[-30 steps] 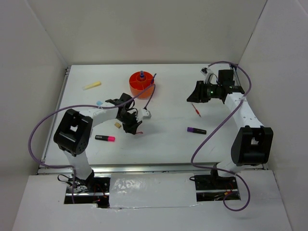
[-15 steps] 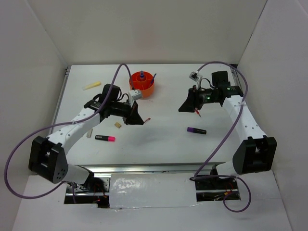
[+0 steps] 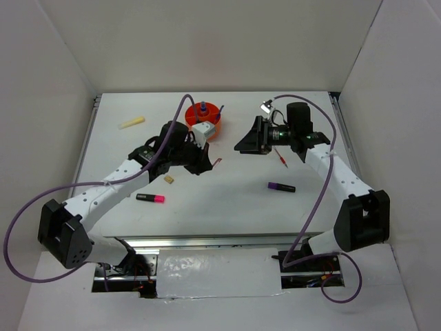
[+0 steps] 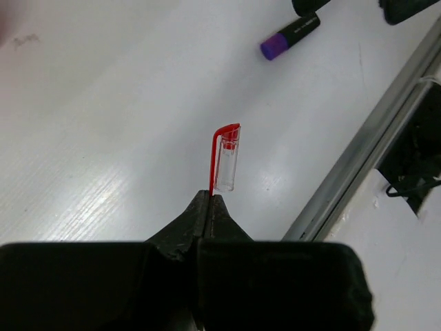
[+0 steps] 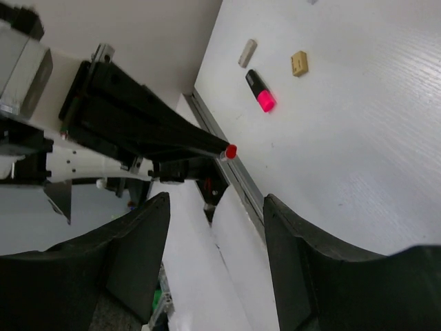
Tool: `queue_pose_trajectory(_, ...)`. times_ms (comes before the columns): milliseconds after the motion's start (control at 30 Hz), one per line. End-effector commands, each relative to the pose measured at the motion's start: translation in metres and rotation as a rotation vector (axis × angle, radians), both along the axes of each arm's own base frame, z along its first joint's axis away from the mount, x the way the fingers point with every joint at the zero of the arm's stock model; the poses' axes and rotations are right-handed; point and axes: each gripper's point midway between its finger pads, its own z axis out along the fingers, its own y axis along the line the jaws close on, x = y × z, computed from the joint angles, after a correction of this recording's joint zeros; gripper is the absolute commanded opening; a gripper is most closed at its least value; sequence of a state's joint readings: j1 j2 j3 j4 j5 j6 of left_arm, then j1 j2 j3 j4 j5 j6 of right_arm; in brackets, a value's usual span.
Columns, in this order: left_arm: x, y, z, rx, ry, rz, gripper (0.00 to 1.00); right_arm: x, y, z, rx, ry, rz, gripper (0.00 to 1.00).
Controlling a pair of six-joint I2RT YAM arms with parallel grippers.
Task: Sort the stationery into containers
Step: Pick up the pen from the center of the board.
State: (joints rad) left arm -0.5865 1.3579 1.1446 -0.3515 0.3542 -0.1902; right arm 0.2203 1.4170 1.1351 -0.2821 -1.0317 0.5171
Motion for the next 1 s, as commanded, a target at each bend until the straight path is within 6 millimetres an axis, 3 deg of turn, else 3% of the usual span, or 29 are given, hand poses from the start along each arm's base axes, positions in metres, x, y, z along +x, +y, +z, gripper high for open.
queue_pose_trajectory(0,0.014,-0.002,0.013,0.034,-0.049,0.099,0.00,0.027,0.011,0.014,0.016,0.012,-0.112,0.64)
queue_pose_trajectory(333,0.019,-0.022,0.027,-0.013,-0.046,0.086,0.00,0.033,0.042,-0.011,0.005,0.123,-0.071,0.60)
queue_pose_trajectory(967,0.026,-0.036,0.031,-0.061,-0.018,0.094,0.00,0.024,0.068,-0.010,0.049,0.145,0.021,0.46)
